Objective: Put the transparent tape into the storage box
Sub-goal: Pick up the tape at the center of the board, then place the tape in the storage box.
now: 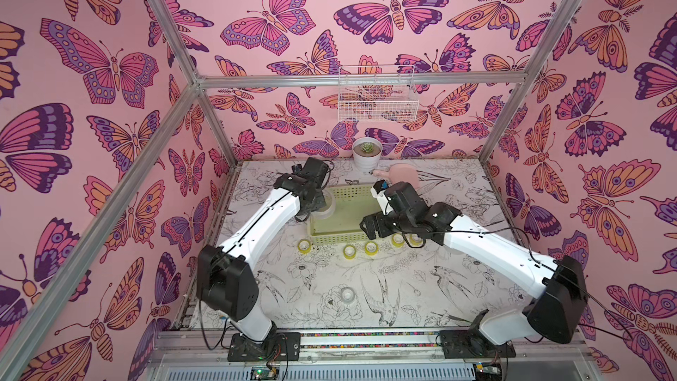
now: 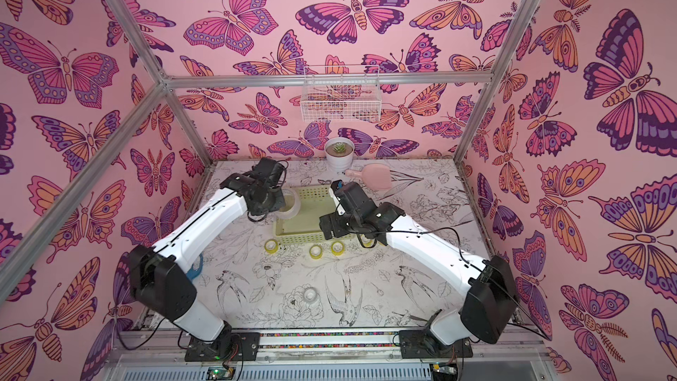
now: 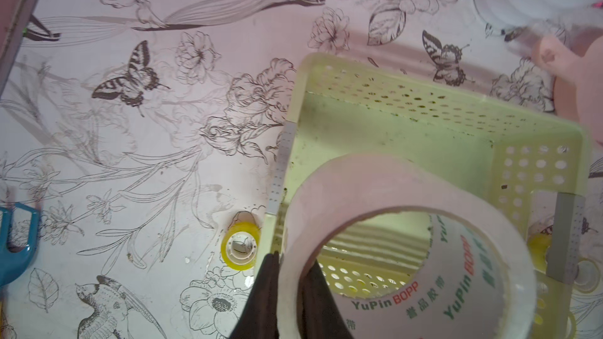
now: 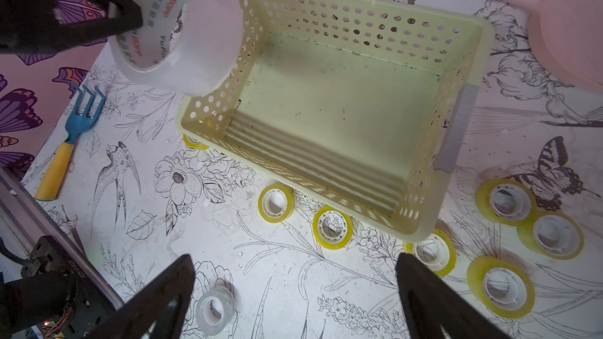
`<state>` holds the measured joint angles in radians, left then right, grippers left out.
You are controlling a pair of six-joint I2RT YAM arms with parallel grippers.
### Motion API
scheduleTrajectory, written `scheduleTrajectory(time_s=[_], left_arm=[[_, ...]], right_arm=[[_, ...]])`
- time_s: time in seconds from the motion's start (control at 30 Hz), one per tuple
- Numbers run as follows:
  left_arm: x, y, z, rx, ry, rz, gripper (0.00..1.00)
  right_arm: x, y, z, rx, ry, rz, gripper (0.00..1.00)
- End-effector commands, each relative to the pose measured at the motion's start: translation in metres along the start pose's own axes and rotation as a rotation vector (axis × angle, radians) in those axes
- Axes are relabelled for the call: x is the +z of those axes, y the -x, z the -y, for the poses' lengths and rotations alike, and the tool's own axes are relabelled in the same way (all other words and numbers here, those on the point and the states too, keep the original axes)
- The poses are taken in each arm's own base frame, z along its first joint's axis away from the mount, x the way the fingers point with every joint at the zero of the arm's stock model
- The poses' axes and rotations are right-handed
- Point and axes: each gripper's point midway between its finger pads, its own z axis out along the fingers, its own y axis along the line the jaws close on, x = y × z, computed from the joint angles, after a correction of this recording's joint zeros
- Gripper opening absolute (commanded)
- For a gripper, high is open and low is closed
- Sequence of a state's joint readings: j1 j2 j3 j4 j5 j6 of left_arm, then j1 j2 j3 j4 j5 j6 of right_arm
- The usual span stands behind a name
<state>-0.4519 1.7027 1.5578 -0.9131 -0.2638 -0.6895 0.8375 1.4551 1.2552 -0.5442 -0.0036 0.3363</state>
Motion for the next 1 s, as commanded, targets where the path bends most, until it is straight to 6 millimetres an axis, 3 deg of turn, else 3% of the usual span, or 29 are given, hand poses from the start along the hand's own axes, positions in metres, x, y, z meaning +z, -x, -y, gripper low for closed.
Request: scheduleTrajectory(time_s=[0.0, 0.17, 0.37, 0.6, 0.83, 0.87, 0.97], left_arm=[[0.013, -0.005, 0.015, 0.038, -0.005, -0.043, 0.00], [0.045, -0.022, 0.024, 0.049, 0.014, -0.132, 0.00], [0.069, -0.045, 0.009, 0.064, 0.094, -0.193, 0.00], [0.087, -0.065, -0.007, 0.085, 0.175, -0.255, 0.01], [0.090, -0.072, -0.020, 0.105, 0.235, -0.274, 0.06], [0.091, -0.074, -0.020, 0.107, 0.237, -0.281, 0.08], [0.089, -0.077, -0.019, 0.101, 0.227, -0.293, 0.33]], right_arm=[[-0.011, -0.004, 0.014, 0.023, -0.059, 0.011, 0.99], [-0.019, -0.010, 0.021, 0.034, -0.084, 0.023, 0.99], [-0.022, -0.013, 0.025, 0.036, -0.096, 0.025, 0.99], [-0.020, -0.013, 0.023, 0.036, -0.088, 0.022, 0.99], [-0.018, -0.013, 0.023, 0.040, -0.087, 0.016, 0.99], [-0.019, -0.012, 0.024, 0.041, -0.092, 0.019, 0.99], [-0.020, -0.012, 0.026, 0.045, -0.105, 0.026, 0.99]])
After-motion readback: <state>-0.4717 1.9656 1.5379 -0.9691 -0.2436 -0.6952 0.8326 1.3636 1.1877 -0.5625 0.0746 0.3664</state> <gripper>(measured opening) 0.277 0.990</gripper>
